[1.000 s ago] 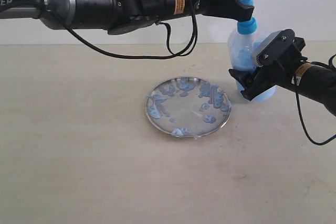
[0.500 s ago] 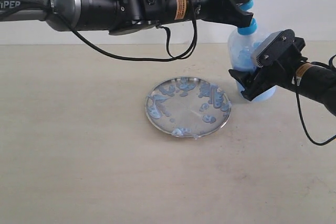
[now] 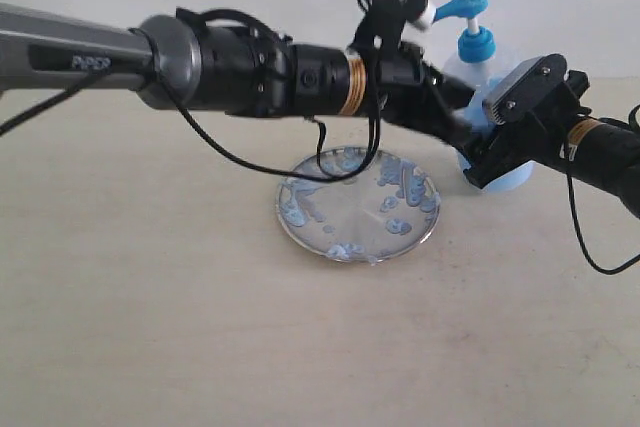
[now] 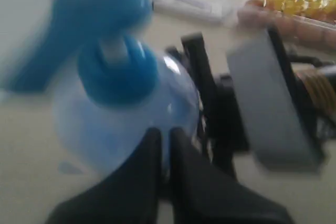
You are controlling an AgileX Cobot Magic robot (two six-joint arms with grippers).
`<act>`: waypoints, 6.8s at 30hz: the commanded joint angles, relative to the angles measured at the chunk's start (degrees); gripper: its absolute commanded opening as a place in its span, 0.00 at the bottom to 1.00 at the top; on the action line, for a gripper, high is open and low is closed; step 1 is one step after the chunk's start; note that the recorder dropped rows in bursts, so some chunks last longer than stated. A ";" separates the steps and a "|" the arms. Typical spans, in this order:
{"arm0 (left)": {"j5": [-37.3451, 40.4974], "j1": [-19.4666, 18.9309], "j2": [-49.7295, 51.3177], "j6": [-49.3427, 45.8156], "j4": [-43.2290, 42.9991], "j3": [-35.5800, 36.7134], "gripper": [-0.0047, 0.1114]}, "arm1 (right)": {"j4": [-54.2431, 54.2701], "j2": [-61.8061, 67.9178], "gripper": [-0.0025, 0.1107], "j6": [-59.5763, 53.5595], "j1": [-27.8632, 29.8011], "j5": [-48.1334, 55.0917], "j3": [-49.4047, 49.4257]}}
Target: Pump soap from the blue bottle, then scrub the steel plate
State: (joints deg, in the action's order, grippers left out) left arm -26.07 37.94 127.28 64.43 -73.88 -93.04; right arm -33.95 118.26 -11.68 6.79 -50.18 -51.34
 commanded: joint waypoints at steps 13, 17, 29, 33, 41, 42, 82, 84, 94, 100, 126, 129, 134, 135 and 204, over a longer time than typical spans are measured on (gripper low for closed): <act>-11.41 0.13 -6.09 -0.46 -0.93 -1.52 0.08 | -2.68 0.59 0.03 -0.64 -0.08 2.79 0.39; -5.53 0.13 -10.04 -2.98 0.88 -1.52 0.08 | -2.57 0.59 0.03 -0.66 -0.08 2.79 0.39; 2.19 -0.19 -7.26 -18.11 11.78 -1.57 0.08 | -2.56 0.59 0.03 -0.53 -0.08 2.79 0.39; 2.39 -0.19 -5.80 -18.41 11.75 -2.59 0.08 | -2.56 0.59 0.03 -0.40 -0.08 2.79 0.39; 3.19 -0.08 -4.64 -11.73 5.71 -2.59 0.08 | -2.56 0.59 0.03 0.19 -0.08 2.24 0.39; 3.34 -0.08 -4.40 -10.45 4.42 -2.59 0.08 | -2.56 0.59 0.03 0.30 -0.08 1.93 0.39; 0.05 -0.08 -11.94 -16.57 15.18 -3.20 0.08 | -2.19 0.59 0.03 5.93 -0.08 1.55 0.39; -2.04 -0.08 -14.93 -16.22 15.18 -2.51 0.08 | -0.16 0.59 0.03 8.44 -0.08 1.55 0.39; -7.51 -1.35 -41.00 -62.17 71.66 36.35 0.08 | 5.32 0.82 0.74 14.22 0.03 -0.73 -0.18; -15.22 -1.35 -58.78 -84.15 97.72 59.33 0.08 | 10.29 0.91 0.95 14.39 -0.08 -0.60 -0.18; -10.66 -1.35 -124.62 -162.41 172.91 74.92 0.08 | -2.76 -73.15 0.04 51.43 -8.72 78.21 0.03; -15.66 -1.35 -127.28 -164.88 173.83 75.98 0.08 | 6.75 -82.62 0.04 36.21 -11.21 80.91 3.08; -20.33 -1.35 -127.28 -164.88 173.83 76.09 0.08 | 15.72 -96.13 0.04 21.99 -13.66 56.95 20.43; -20.33 -1.35 -127.28 -164.88 173.83 76.09 0.08 | 15.72 -97.06 0.04 21.99 -13.64 50.81 24.86; -20.69 -1.35 -127.28 -164.88 173.83 76.09 0.08 | 31.89 -111.81 0.04 22.37 -6.79 66.17 51.34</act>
State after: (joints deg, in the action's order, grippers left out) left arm -46.79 36.57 0.31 -100.03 99.88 -17.06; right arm -2.11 6.29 11.25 0.00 16.89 0.06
